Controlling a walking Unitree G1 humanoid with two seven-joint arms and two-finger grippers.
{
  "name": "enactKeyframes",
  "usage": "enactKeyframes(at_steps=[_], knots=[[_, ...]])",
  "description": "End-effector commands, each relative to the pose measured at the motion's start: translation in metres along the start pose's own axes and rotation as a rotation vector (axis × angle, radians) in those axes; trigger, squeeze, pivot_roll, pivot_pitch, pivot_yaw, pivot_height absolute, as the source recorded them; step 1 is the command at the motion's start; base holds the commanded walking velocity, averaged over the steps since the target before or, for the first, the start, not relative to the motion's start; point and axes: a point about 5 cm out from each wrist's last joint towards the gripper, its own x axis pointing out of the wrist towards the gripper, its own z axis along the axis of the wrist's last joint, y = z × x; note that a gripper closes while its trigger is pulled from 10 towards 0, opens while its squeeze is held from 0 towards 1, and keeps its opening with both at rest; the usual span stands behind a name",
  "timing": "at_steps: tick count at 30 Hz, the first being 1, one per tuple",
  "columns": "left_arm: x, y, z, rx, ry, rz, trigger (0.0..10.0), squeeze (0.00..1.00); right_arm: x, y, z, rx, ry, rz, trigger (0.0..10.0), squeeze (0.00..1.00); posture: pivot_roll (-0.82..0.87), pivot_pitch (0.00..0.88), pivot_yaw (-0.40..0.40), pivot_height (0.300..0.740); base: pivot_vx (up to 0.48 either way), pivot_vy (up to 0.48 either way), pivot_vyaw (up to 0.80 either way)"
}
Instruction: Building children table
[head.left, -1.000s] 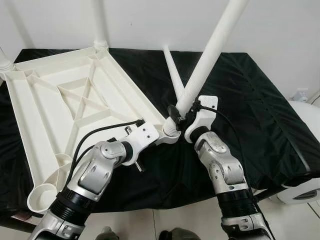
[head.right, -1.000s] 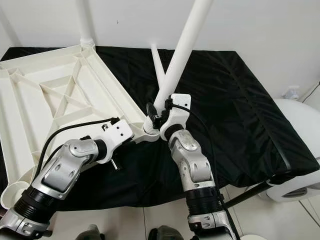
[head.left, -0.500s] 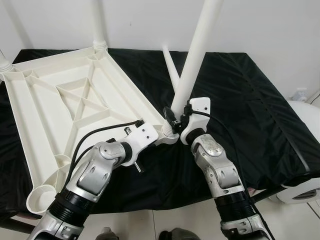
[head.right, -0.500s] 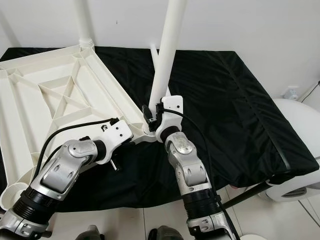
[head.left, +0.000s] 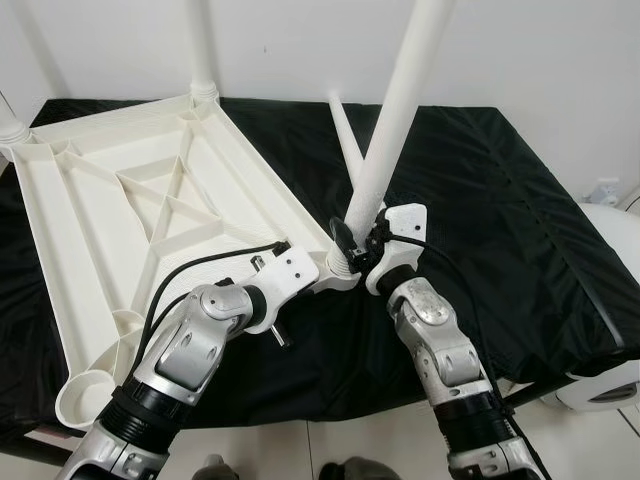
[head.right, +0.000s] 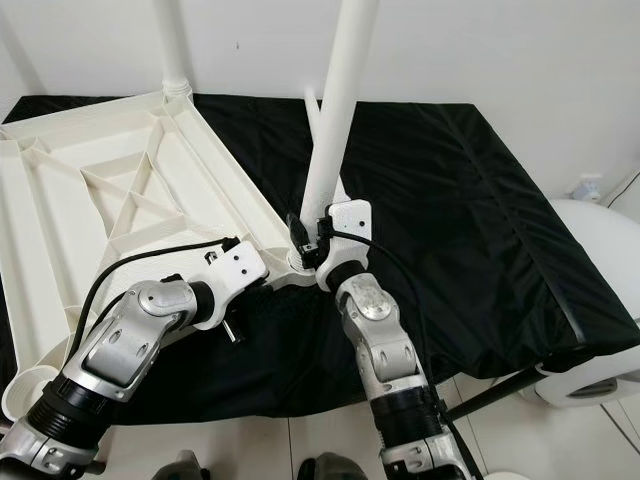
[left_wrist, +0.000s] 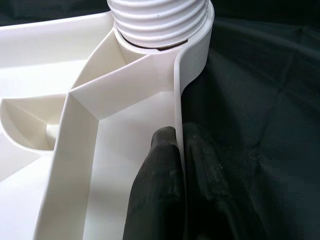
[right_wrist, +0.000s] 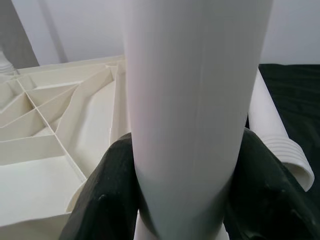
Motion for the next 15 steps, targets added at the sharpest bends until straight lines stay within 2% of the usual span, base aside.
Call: enactKeyframes(at_steps=[1,10,15], knots=[[-0.008,0.007,-0.004,0.000,0.003,0.083,10.0,0.00,-0.022,-0.020,-0.050,-0.011,0.242,-0.071,10.0,0.00,0.04,0.060,-0.067,0.740,0.000,0.000,0.00],[-0.009,0.007,-0.005,-0.001,0.005,0.084,10.0,0.00,-0.019,-0.031,-0.053,-0.045,0.245,-0.113,10.0,0.00,0.05,0.058,-0.069,0.740,0.000,0.000,0.00],[-0.009,0.007,-0.005,-0.002,0.005,0.084,10.0,0.00,-0.017,-0.030,-0.051,-0.062,0.223,-0.070,10.0,0.00,0.05,0.055,-0.065,0.740,0.000,0.000,0.00]])
